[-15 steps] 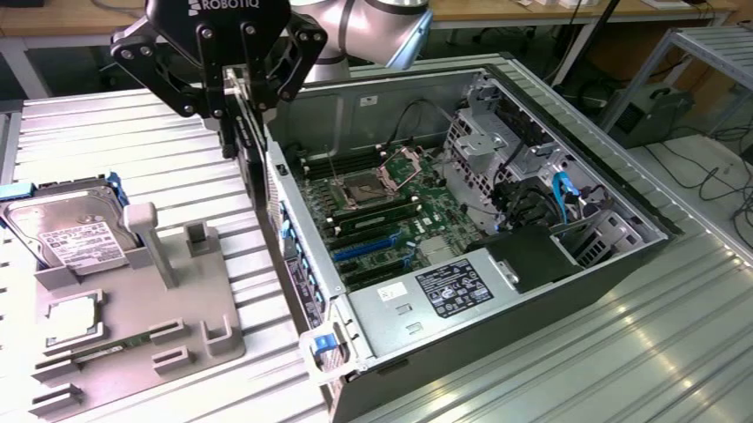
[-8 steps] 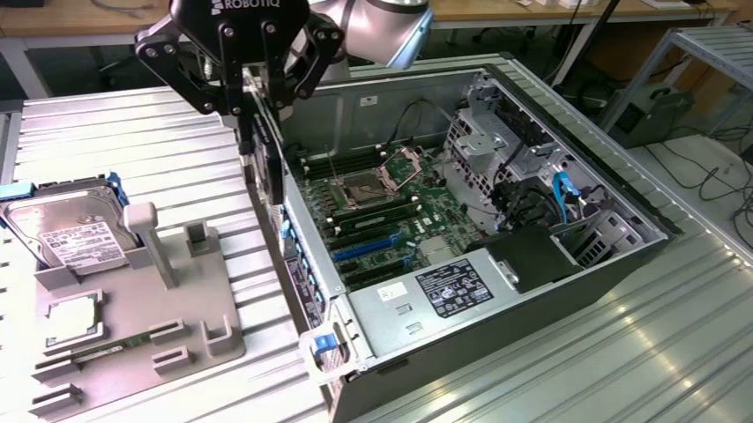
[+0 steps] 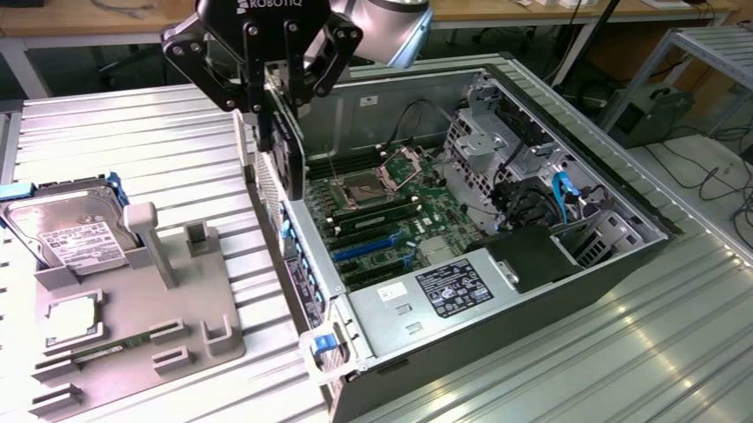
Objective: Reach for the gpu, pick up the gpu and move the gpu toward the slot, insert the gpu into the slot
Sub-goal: 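Pick up the gpu and move the gpu toward the slot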
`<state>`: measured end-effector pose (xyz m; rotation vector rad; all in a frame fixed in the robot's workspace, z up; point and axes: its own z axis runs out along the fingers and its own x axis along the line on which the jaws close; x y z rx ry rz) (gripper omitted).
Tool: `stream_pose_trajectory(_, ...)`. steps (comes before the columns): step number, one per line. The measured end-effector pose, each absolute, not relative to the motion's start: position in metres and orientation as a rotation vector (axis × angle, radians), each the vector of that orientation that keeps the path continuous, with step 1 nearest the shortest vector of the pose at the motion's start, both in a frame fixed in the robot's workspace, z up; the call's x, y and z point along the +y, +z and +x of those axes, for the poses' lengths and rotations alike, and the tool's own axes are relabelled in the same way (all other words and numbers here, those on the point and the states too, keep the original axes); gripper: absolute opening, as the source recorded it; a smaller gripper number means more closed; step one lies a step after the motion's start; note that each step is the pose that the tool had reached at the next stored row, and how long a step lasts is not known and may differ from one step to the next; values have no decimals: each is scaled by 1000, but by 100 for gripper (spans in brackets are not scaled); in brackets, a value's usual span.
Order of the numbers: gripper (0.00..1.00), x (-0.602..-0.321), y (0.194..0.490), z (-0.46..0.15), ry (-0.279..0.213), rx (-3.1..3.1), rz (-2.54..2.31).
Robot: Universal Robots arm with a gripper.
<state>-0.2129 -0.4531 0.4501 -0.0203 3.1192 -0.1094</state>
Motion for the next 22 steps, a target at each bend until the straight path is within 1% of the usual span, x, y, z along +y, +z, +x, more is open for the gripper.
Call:
stream_pose_trajectory(5,28,-453,450,-208,-105,3119,-20)
stream_pose_trajectory(7,28,-453,450,-205,-79,3120,-20)
stream_pose_trajectory(22,28,-453,449,-193,-79,3120,-20)
